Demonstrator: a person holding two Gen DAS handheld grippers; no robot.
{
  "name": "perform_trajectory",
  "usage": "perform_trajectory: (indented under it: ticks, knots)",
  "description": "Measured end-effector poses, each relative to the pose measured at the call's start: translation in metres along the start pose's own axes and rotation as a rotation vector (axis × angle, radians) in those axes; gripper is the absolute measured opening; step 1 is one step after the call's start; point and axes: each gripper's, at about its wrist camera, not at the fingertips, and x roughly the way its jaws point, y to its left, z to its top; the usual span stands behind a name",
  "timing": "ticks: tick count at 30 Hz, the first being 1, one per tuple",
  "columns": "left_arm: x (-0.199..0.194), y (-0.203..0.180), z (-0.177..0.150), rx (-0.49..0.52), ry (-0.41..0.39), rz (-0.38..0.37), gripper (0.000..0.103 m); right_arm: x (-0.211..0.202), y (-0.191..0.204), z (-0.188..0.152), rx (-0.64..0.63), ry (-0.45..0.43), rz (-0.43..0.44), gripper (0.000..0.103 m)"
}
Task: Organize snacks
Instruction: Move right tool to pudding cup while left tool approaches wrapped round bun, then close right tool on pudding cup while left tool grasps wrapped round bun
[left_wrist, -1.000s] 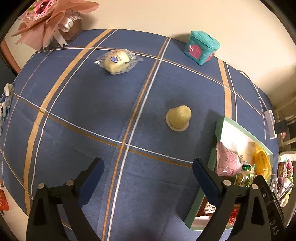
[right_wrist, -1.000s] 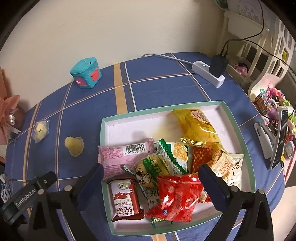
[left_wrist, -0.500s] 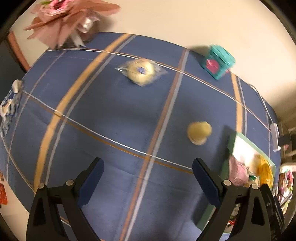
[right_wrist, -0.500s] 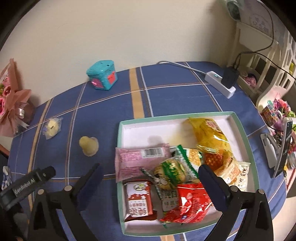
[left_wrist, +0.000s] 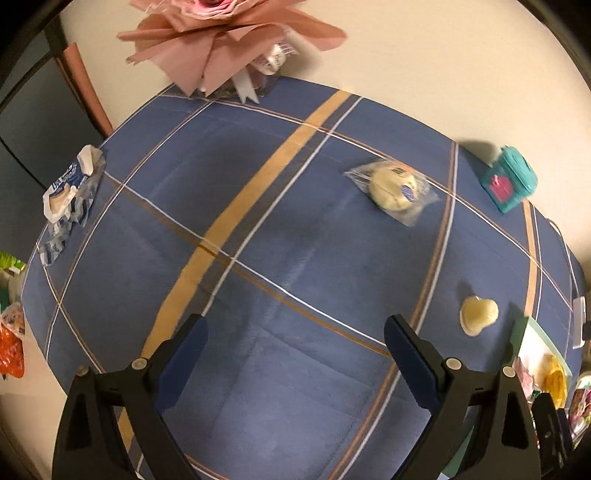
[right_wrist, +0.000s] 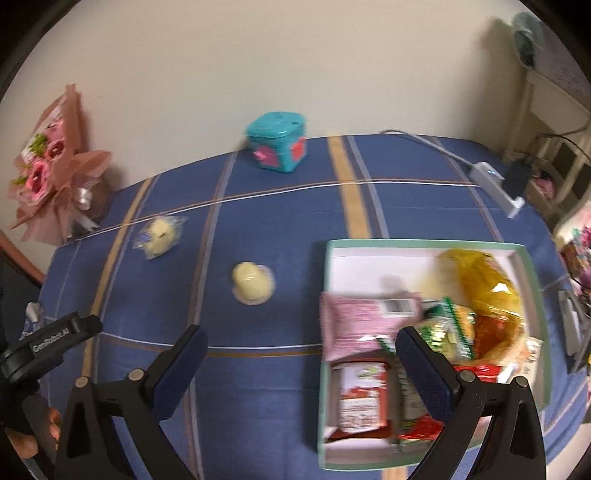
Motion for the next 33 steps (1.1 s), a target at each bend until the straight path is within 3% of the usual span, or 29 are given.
perform_trajectory:
  ticks: [13,19,27,33]
  knots:
    - [0.037,-0.003,0.013,0.009,0.065,-0.001,0.096,0.048,0.030,0.014,-0.003,0.039,0.100,0.102]
    - [0.045,-0.015,0.028,0.042,0.057,-0.014,0.096,0.074,0.040,0.022,-0.018,0.093,0.111,0.088]
    - [0.060,-0.055,0.060,0.229,0.035,-0.103,0.096,0.119,0.048,0.031,-0.047,0.182,0.067,0.079]
    - [0.078,-0.086,0.086,0.412,0.027,-0.099,0.096,0.142,0.044,0.034,-0.052,0.222,0.013,0.077]
